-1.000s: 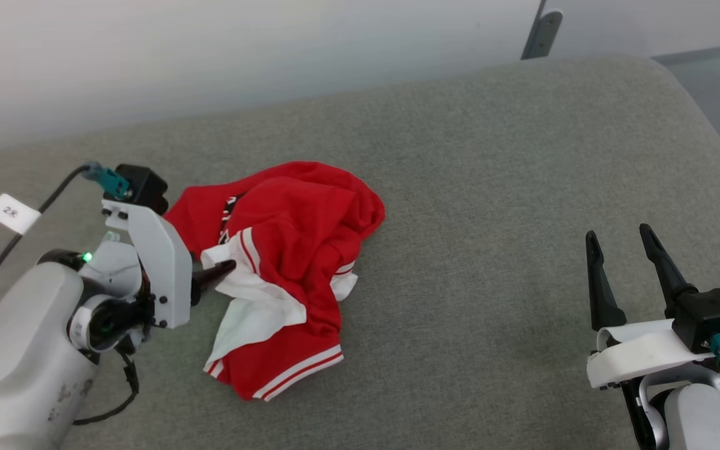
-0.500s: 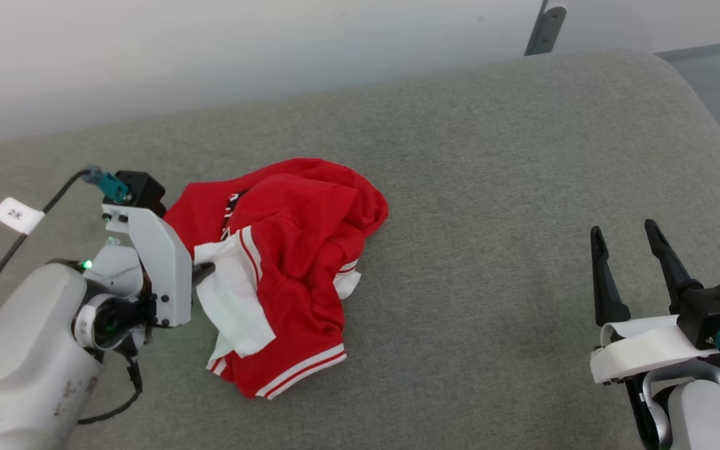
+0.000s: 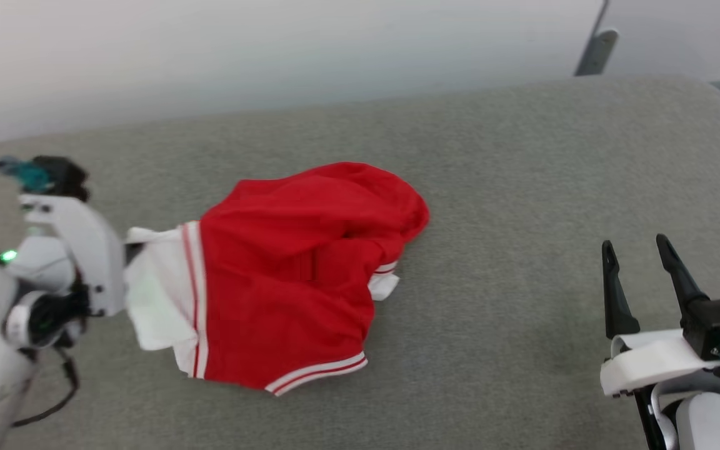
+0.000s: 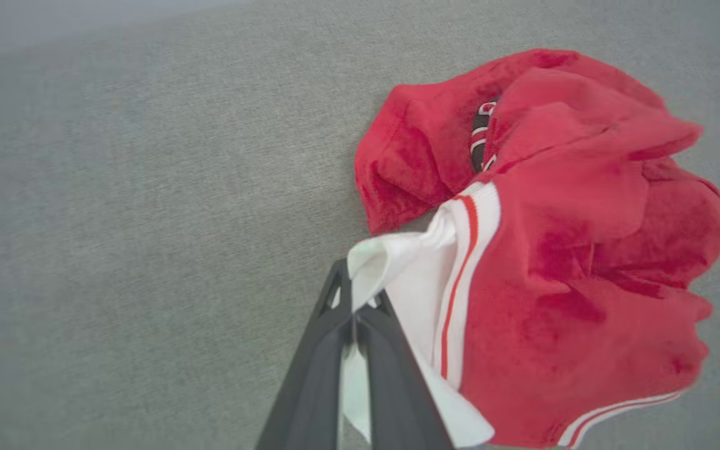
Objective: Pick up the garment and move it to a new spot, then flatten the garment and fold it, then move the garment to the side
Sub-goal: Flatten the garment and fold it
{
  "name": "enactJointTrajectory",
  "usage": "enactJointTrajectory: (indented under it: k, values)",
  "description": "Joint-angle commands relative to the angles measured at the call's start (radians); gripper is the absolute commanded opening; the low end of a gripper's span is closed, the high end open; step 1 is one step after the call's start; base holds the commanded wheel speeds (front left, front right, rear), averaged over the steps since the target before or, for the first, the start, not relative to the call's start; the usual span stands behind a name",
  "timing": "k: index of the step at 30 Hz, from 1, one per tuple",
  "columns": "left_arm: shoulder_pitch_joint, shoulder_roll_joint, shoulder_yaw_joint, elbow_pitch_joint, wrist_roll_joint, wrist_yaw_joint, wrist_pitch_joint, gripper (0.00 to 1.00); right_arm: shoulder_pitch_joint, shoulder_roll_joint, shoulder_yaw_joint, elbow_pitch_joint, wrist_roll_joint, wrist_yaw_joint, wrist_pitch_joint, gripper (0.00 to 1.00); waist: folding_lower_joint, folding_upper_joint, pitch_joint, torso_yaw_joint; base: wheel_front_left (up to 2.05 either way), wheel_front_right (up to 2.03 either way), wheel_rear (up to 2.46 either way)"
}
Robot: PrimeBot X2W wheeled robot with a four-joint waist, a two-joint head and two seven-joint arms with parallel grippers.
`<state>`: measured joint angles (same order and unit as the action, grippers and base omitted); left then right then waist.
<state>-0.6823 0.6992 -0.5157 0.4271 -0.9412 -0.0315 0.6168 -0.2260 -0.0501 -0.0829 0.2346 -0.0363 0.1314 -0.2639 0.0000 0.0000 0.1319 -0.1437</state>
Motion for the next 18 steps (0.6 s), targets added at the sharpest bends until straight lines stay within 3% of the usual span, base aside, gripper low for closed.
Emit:
enactJointTrajectory:
  k: [1,7,13,18]
  values:
    - [0.026,0.012,0.013,0.0,-0.008,0.012,-0.01,0.0,0.015,0.0,-0.003,0.003,-0.008,-0.001,-0.001,1.0,0.0,0.0,-0.022,0.033,0.0,0.0,0.0]
    - [0.093,0.078,0.046,0.016,-0.007,0.059,-0.04,0.0,0.035,0.0,-0.007,0.011,-0.021,-0.001,-0.001,1.0,0.0,0.0,-0.045,0.082,0.0,0.0,0.0]
    - [0.156,0.103,0.069,0.069,-0.02,0.102,-0.066,0.0,0.037,0.0,-0.003,0.02,-0.027,-0.001,-0.001,1.0,0.0,0.0,-0.065,0.109,0.0,0.0,0.0]
    - [0.198,0.086,0.072,0.13,-0.034,0.09,-0.099,0.0,0.04,0.0,0.006,0.027,-0.029,-0.001,-0.001,1.0,0.0,0.0,-0.075,0.114,0.0,0.0,0.0]
